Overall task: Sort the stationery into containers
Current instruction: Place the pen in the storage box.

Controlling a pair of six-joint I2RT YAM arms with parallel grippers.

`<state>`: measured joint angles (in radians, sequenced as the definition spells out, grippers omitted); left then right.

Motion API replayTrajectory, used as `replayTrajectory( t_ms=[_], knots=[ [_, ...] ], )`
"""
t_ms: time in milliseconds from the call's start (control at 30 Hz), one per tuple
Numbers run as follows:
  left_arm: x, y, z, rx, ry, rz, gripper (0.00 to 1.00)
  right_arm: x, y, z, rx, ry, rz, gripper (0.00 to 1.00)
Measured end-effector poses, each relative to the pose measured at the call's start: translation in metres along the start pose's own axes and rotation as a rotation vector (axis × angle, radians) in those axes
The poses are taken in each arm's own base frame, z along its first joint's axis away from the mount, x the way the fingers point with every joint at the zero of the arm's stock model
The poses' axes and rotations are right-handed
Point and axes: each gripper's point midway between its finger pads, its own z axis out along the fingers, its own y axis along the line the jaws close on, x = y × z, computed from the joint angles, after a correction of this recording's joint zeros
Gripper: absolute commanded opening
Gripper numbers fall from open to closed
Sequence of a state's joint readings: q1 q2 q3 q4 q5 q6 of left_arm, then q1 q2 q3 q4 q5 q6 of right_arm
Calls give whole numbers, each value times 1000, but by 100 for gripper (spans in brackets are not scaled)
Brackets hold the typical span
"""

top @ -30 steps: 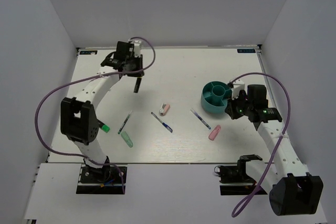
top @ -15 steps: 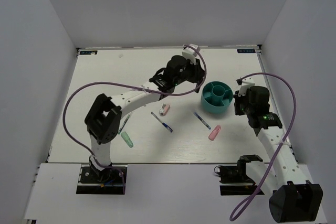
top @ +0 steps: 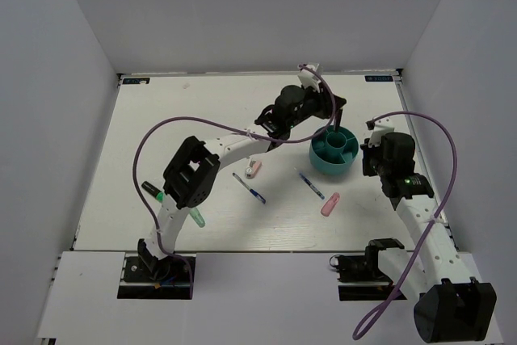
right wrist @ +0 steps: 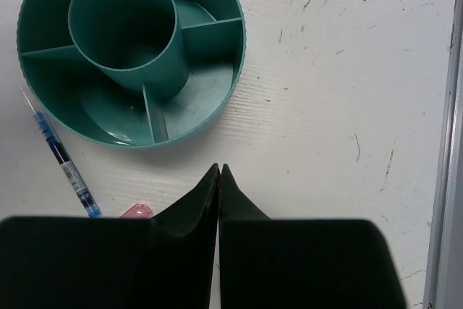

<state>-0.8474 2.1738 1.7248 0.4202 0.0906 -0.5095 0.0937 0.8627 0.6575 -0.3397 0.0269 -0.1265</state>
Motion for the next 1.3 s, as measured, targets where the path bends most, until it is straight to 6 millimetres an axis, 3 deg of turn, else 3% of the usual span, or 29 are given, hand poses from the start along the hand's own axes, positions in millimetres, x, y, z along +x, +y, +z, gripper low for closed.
replayTrajectory(
  t_ms=[167,233,333,533,733,833,900,933,1000,1033,1167,1300],
  knots=[
    [-25,-25,12,71,-61,-23,0,0,-1,0,5,0,-3,0],
    [-25,-29,14,85,-67,-30,0,0,-1,0,7,0,-4,0],
    [-13,-25,18,83,-50,-41,0,-1,-3,-1,18,-6,-8,0],
    [30,-2,17,36,34,-51,0,-4,-5,-3,26,-20,-12,0],
    [45,6,14,16,69,-46,0,-4,-5,-3,27,-22,-12,0],
    [53,11,11,5,88,-40,20,-5,-5,-4,27,-24,-12,0],
    [60,13,9,-2,103,-37,45,-5,-5,-4,27,-26,-12,0],
    [64,15,8,-4,111,-31,53,-5,-5,-4,27,-25,-12,0],
    [72,16,6,-9,127,-25,60,-5,-5,-4,27,-25,-12,0],
    [76,17,5,-12,135,-23,69,-5,-5,-4,27,-25,-12,0],
    [88,19,1,-25,165,-6,73,-5,-5,-4,27,-25,-12,2],
    [84,16,-2,-24,167,15,68,-5,-5,-4,26,-25,-13,23]
  ],
)
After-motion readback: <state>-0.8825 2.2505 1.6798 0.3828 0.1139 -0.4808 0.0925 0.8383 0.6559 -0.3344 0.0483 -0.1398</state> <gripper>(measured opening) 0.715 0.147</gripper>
